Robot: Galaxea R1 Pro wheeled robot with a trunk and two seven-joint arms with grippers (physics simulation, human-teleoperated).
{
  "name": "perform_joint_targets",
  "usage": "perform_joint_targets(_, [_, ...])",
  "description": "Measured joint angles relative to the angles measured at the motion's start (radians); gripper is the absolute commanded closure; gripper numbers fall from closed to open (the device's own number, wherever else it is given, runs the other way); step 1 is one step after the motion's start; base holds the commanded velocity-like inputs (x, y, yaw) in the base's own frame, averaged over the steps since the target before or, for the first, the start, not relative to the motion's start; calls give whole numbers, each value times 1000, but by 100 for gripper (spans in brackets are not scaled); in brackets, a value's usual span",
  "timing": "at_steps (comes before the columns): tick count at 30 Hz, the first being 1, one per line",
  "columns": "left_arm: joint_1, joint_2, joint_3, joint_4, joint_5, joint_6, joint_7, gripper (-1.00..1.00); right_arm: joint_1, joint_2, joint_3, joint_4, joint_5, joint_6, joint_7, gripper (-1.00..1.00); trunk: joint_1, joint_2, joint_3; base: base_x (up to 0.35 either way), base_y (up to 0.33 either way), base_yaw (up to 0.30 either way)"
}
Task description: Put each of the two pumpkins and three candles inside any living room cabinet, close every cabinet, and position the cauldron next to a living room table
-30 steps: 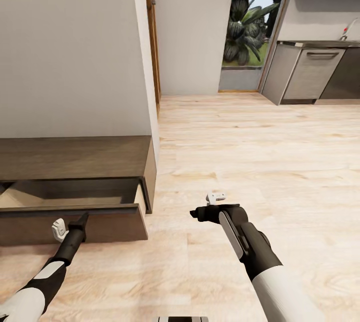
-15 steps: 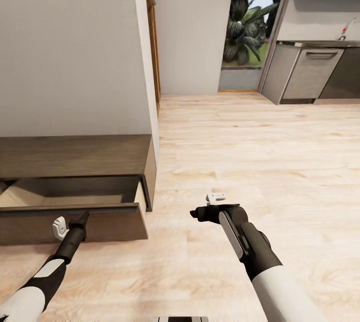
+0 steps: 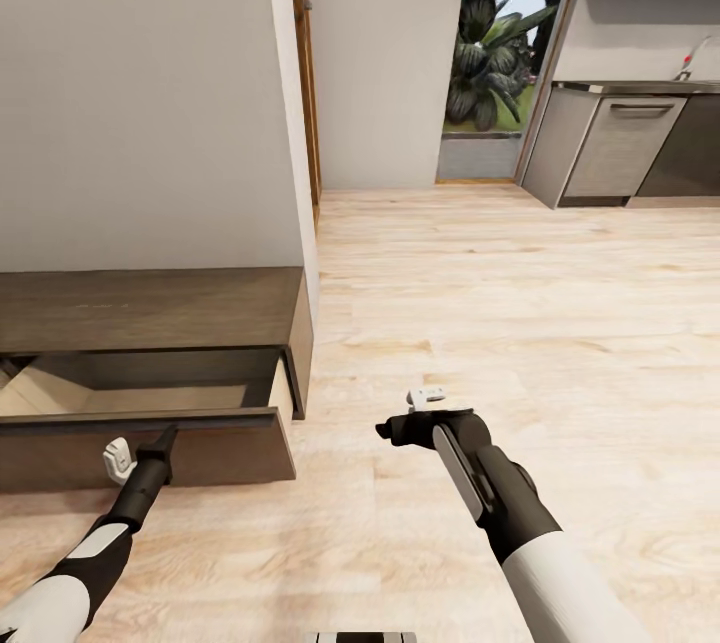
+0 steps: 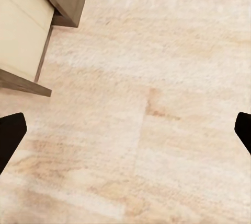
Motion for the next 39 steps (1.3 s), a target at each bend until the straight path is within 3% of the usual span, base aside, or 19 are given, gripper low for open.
perform_joint_targets(4, [0, 0, -1, 1, 0, 0, -1, 100, 0, 0, 1, 0, 0, 0, 0, -100, 0, 0, 0, -35, 0, 0])
perform_joint_targets(7, [0, 0, -12, -28, -4, 1, 42, 100, 0, 0, 1, 0, 0, 0, 0, -100, 0, 0, 0, -96, 0, 0])
perform_joint_targets(15, [0, 0, -6, -13, -2, 0, 20, 100, 0, 0, 1, -1, 0, 0, 0, -100, 0, 0, 0, -31, 0, 0])
perform_joint_targets(19, [0, 0, -14, -36, -5, 1, 54, 100, 0, 0, 1, 0, 0, 0, 0, -100, 0, 0, 0, -100, 0, 0])
perform_joint_targets(23, [0, 0, -6, -13, -1, 1, 20, 100, 1, 0, 1, 0, 0, 0, 0, -100, 0, 0, 0, -32, 0, 0])
perform_joint_targets(39, [0, 1, 0, 2, 0, 0, -3, 100, 1, 0, 2, 0, 0, 0, 0, -100, 0, 0, 0, -1, 0, 0])
